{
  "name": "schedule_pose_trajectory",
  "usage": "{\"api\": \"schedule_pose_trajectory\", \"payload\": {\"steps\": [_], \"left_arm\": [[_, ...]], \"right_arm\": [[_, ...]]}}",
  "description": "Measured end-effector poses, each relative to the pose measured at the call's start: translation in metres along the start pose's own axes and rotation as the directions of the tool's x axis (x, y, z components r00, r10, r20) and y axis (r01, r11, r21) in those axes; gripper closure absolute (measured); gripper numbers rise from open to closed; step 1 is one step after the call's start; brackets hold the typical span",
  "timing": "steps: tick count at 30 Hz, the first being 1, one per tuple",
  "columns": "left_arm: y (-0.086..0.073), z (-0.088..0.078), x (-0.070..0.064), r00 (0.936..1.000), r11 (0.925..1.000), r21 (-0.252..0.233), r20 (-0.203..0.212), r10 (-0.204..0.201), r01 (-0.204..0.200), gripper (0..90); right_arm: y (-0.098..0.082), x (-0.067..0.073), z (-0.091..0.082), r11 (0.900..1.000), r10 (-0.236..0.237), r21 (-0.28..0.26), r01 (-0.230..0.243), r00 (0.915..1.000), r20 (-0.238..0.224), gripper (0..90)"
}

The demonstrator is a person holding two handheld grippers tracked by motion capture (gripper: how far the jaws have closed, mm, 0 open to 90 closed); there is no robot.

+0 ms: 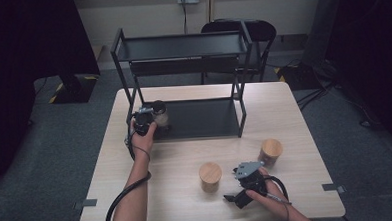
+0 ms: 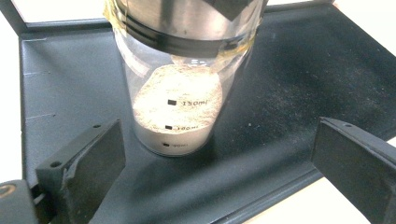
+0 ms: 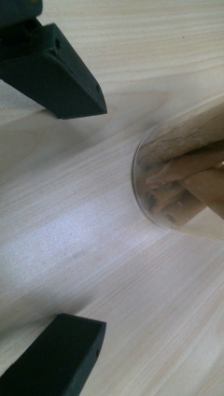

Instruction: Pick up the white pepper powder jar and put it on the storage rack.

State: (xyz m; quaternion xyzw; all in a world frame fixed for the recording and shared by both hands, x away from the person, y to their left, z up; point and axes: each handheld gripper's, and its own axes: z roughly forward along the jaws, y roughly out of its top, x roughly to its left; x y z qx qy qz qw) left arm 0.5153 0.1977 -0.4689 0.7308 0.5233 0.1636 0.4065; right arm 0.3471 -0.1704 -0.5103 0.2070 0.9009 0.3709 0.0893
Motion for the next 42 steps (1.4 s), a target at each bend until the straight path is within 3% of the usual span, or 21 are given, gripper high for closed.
{"api": "schedule_pose_trajectory", "payload": {"steps": [5, 9, 42], "left_arm": [[-0.002, -0.001, -0.001, 0.9999, 1.0, -0.004, 0.011, 0.004, -0.004, 2.7], [-0.004, -0.002, -0.002, 0.9995, 0.9995, 0.006, 0.013, 0.03, -0.03, 3.0], [-0.023, -0.014, -0.01, 0.9946, 0.9993, -0.019, 0.098, 0.035, -0.034, 2.9]], "right_arm": [[0.0, 0.0, 0.0, 1.0, 0.0, 0.0, 0.0, 1.0, 0.0, 0.0], [0.0, 0.0, 0.0, 1.0, 0.001, 0.0, -0.001, 1.0, 0.0, 0.0], [0.0, 0.0, 0.0, 1.0, 0.0, 0.0, 0.0, 1.0, 0.0, 0.0]]}}
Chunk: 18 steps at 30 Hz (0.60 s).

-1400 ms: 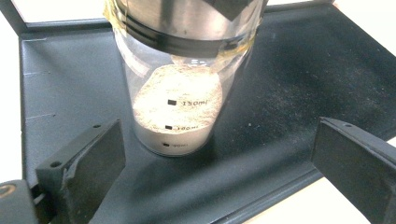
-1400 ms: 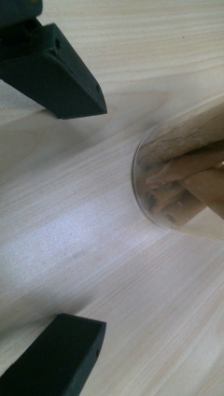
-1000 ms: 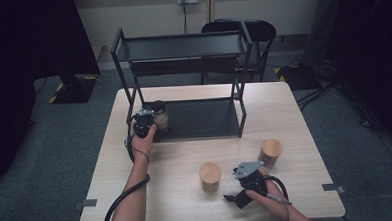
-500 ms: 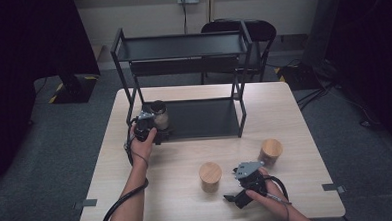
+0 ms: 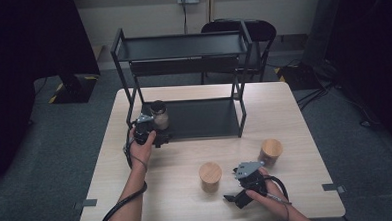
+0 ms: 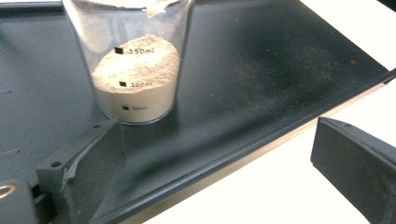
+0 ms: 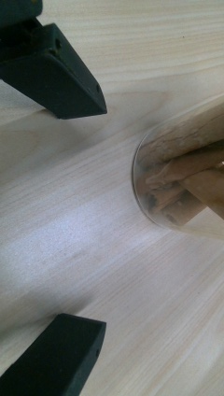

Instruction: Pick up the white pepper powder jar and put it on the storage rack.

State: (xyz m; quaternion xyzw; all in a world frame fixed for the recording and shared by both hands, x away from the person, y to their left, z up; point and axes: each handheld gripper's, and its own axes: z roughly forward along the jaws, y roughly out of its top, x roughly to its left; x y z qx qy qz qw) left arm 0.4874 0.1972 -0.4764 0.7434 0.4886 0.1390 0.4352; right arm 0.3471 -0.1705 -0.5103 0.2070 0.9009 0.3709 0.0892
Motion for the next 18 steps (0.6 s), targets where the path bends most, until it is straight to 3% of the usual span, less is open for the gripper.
{"api": "schedule_pose_trajectory", "payload": {"steps": [18], "left_arm": [[-0.0096, -0.0067, -0.0071, 0.9996, 0.9999, 0.007, 0.028, 0.011, -0.012, 2.9]], "right_arm": [[0.0, 0.0, 0.0, 1.0, 0.0, 0.0, 0.0, 1.0, 0.0, 0.0]]}}
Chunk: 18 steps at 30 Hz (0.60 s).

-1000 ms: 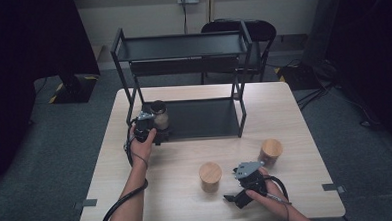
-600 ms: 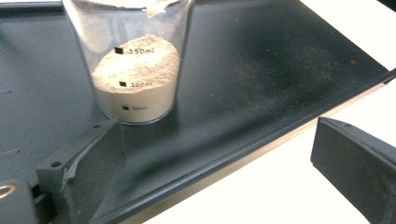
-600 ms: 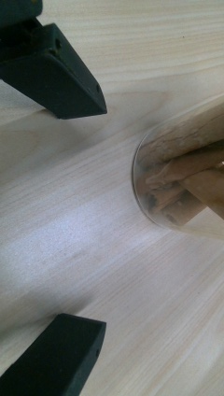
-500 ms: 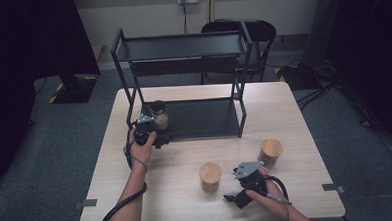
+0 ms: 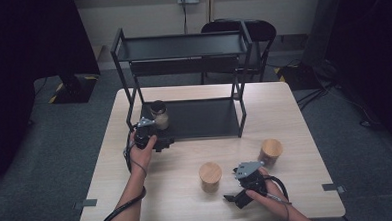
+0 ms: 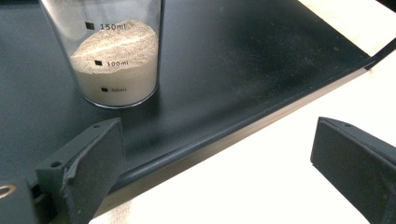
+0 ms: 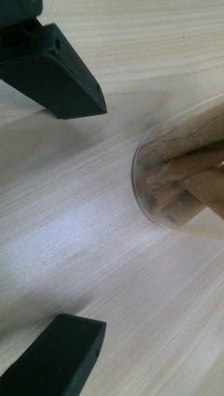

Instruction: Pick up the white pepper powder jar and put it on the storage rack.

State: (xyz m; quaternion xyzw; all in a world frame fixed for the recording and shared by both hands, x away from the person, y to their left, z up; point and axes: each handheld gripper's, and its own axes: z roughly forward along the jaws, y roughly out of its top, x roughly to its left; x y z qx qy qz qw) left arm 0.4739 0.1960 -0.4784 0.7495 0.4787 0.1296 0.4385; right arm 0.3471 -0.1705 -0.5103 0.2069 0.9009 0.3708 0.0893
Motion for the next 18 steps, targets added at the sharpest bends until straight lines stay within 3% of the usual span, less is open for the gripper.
{"api": "schedule_pose_trajectory", "payload": {"steps": [18], "left_arm": [[-0.012, -0.011, -0.001, 0.9997, 0.9999, 0.005, 0.022, 0.01, -0.01, 2.9]], "right_arm": [[0.0, 0.0, 0.0, 1.0, 0.0, 0.0, 0.0, 1.0, 0.0, 0.0]]}}
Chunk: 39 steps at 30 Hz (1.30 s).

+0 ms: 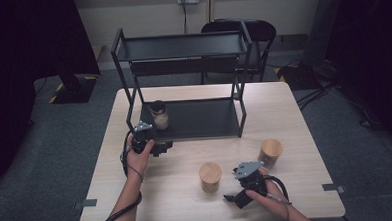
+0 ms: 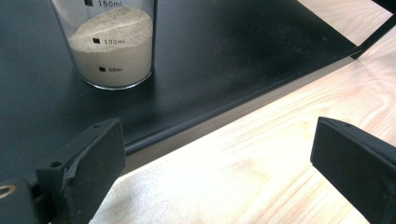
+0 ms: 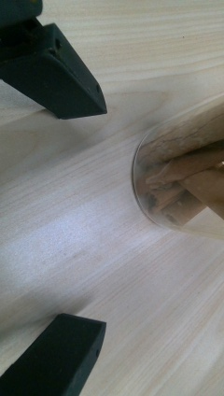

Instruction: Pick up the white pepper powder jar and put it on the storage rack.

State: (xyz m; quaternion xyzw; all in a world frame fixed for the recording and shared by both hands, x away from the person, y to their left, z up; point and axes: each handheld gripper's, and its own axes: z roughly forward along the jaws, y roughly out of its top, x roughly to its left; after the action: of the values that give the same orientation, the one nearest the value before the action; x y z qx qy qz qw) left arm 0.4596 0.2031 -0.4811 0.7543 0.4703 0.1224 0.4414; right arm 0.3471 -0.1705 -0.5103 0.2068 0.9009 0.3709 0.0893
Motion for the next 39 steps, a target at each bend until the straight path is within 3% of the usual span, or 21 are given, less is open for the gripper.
{"api": "schedule_pose_trajectory", "payload": {"steps": [39], "left_arm": [[-0.025, -0.01, -0.003, 0.9994, 0.9999, 0.006, 0.03, 0.016, -0.016, 2.9]], "right_arm": [[0.0, 0.0, 0.0, 1.0, 0.0, 0.0, 0.0, 1.0, 0.0, 0.0]]}}
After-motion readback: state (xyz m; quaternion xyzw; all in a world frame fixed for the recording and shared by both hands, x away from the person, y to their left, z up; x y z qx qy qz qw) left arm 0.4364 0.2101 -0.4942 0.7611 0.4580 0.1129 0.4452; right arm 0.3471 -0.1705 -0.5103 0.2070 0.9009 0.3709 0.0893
